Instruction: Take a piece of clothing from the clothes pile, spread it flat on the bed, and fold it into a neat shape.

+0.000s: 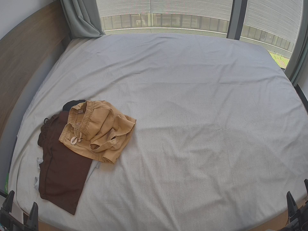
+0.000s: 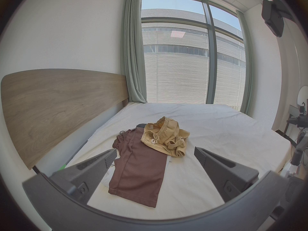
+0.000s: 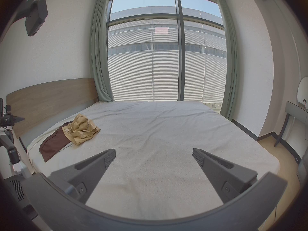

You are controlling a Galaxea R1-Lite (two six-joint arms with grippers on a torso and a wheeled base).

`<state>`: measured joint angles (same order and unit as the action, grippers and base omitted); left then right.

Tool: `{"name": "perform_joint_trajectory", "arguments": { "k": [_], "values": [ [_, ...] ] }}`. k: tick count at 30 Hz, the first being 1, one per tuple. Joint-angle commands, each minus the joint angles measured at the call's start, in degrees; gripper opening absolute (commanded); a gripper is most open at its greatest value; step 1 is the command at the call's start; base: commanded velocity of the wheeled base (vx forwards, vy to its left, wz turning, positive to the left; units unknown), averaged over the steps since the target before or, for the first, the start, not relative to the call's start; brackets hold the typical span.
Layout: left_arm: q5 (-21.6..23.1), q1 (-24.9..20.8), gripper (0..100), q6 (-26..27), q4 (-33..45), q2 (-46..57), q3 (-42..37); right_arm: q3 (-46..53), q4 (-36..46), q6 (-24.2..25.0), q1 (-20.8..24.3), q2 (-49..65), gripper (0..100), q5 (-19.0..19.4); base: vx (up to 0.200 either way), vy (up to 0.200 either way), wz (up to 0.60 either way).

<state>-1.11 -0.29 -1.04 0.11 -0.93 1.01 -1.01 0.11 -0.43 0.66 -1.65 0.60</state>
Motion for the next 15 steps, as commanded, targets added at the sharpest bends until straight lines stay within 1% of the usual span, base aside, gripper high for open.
{"name": "perform_joint_trajectory", "arguments": {
  "k": [1, 15],
  "values": [
    [-0.1, 0.1, 100, 0.5, 0.1, 0.8, -1.0, 0.9, -0.1, 0.0, -0.1, 1.2, 100, -0.2, 0.0, 0.0, 0.0],
    [-0.1, 0.2, 100, 0.9, 0.1, 0.8, -1.0, 0.9, -0.1, 0.3, 0.0, 1.2, 100, -0.2, 0.0, 0.0, 0.0]
  ]
}}
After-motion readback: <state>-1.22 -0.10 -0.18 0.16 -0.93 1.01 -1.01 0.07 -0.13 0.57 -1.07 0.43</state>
